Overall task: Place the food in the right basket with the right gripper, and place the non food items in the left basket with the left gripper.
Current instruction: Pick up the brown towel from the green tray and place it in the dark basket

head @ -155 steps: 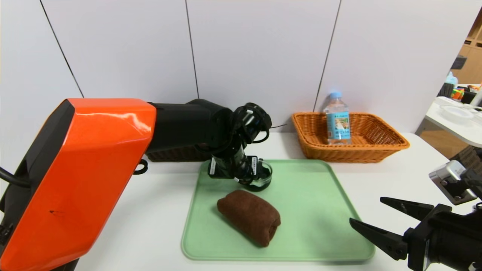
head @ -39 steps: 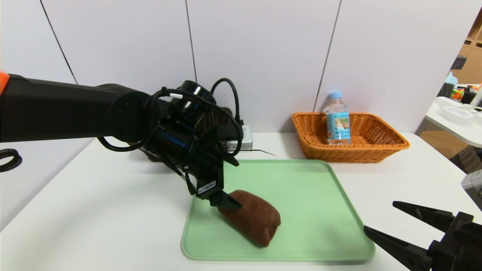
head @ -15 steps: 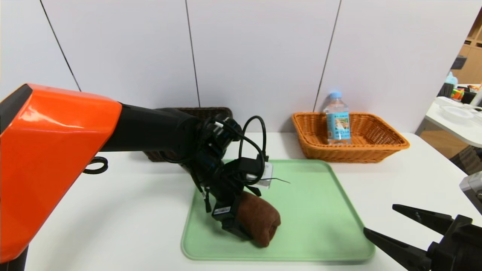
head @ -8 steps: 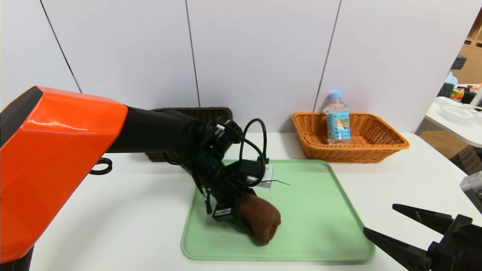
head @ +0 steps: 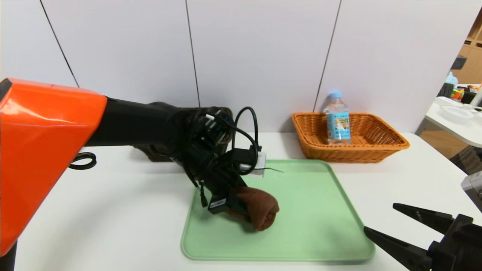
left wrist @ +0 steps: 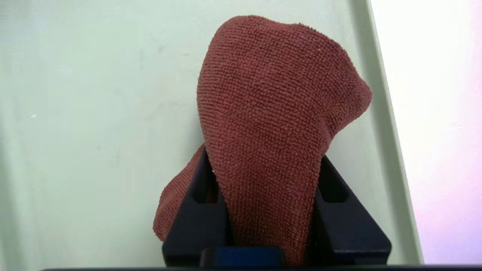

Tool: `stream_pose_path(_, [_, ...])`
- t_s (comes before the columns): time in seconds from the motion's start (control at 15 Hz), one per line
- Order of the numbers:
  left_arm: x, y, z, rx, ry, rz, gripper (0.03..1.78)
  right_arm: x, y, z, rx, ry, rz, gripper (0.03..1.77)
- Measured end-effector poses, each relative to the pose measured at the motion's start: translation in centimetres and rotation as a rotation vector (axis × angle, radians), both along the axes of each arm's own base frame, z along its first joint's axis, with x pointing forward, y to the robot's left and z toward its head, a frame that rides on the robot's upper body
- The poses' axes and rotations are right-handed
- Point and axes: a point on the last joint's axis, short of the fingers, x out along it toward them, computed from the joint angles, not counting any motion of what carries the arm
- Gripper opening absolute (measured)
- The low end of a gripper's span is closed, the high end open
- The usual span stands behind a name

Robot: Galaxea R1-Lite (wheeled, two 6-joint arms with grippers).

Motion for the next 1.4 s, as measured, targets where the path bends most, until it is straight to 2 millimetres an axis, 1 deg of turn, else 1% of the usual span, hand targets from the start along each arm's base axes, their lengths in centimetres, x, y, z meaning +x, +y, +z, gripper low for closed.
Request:
stream_pose_path(0.4, [0.2, 3.8, 4.6, -0.071, -0.057, 0.138, 0.53, 0.0, 0.0, 0.0, 0.001, -0.002, 0.001, 1.7])
stream_pose_path(0.67, [0.5, 6.2, 7.4, -0.133, -0.011, 0.322, 0.53, 0.0, 0.0, 0.0, -0.001, -0.002, 0.002, 1.7])
stream_pose_path(0.93, [1.4, 9.3, 10.5, -0.229, 0.033, 0.538, 0.53, 0.0, 0.0, 0.0, -0.002, 0.0, 0.001, 1.7])
stream_pose_path(1.13, [2.6, 11.5, 11.9, -0.306, 0.028, 0.707, 0.53, 0.0, 0.0, -0.1, -0.003, 0.002, 0.002, 1.7])
stream_pose_path(1.4, [4.5, 14.1, 12.6, -0.404, 0.028, 0.912, 0.53, 0.0, 0.0, -0.1, -0.004, 0.005, 0.002, 1.7])
